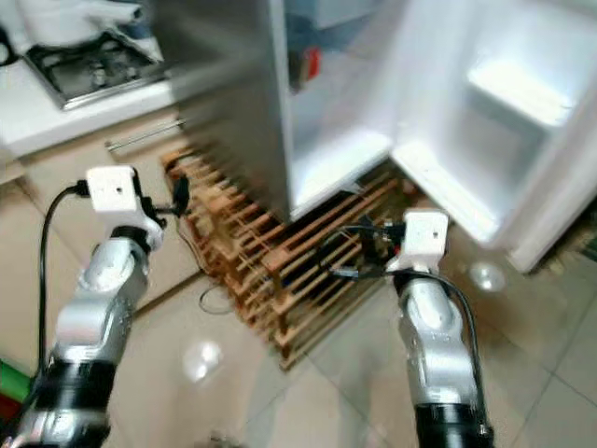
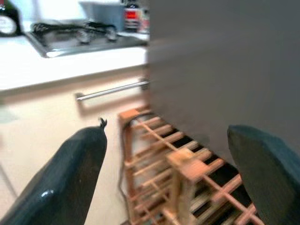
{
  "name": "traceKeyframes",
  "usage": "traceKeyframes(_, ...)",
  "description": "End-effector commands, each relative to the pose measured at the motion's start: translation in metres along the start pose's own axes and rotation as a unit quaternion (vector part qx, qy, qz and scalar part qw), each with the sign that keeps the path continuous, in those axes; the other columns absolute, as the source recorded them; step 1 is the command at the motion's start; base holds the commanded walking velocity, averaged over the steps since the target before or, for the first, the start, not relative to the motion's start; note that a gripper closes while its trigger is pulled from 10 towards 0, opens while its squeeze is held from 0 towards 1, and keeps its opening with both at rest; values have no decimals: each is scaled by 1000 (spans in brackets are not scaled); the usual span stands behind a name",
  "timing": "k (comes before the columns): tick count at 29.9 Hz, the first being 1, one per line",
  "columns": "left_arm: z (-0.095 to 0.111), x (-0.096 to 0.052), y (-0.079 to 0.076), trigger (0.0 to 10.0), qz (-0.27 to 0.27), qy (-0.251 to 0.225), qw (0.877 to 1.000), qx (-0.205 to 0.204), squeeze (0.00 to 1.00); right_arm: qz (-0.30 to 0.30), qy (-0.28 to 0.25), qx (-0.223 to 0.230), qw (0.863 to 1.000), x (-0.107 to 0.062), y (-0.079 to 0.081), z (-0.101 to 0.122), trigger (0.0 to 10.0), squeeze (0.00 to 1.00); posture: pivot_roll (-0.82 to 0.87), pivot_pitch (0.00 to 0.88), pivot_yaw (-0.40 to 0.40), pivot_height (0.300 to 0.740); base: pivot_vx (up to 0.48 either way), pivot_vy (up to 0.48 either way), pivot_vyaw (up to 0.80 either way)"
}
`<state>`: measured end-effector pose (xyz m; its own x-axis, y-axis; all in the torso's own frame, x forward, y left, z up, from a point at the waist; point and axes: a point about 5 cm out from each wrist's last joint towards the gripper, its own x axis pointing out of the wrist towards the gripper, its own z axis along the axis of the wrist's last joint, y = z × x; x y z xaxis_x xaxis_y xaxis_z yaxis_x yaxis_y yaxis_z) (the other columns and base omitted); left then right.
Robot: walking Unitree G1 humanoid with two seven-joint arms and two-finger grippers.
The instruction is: Restocking fridge
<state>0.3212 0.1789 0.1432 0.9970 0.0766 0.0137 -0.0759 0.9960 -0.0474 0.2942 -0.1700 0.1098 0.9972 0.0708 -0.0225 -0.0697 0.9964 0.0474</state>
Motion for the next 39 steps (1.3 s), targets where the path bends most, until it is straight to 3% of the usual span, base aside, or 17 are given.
traceKeyframes(1, 3, 1, -6, 10000, -7, -6, 1000, -1, 0, -21, 6, -4, 1000, 0, -11, 0, 10000, 0, -45, 0, 63, 740, 240, -412, 0)
traceKeyframes(13, 1, 4, -5, 10000, 4, 5, 1000, 22, 0, -20, 1, -13, 1000, 1, -9, 0, 10000, 0, -49, 0, 65, 740, 204, -396, 195)
traceKeyframes(26, 0, 5, -5, 10000, 11, 3, 1000, 6, 0, -38, 9, -10, 999, 0, -18, -2, 10000, 0, -53, 0, 67, 740, 317, -195, 434)
traceKeyframes(30, 1, 6, -2, 10000, 20, 1, 1000, 5, 0, -46, 14, -22, 999, 7, -35, 3, 10000, 0, -51, 0, 71, 740, 0, 0, 0)
traceKeyframes(34, 1, 6, -2, 10000, 18, 1, 1000, 4, 0, -49, 15, -23, 998, 10, -40, 6, 10000, 0, -46, 0, 73, 740, 0, 0, 0)
traceKeyframes(37, 3, 5, 3, 10000, 14, 0, 1000, 9, 0, -69, 17, -29, 997, 18, -59, 13, 10000, 0, -21, 0, 94, 740, 0, 0, 0)
traceKeyframes(38, 3, 5, 3, 10000, 14, 0, 1000, 9, 0, -69, 17, -29, 997, 18, -59, 13, 10000, 0, -21, 0, 94, 740, 0, 0, 0)
traceKeyframes(39, 5, 5, 7, 10000, 14, 0, 1000, 16, 0, -95, 15, -36, 995, 19, -72, 16, 10000, 0, -10, 0, 107, 740, 0, 0, 0)
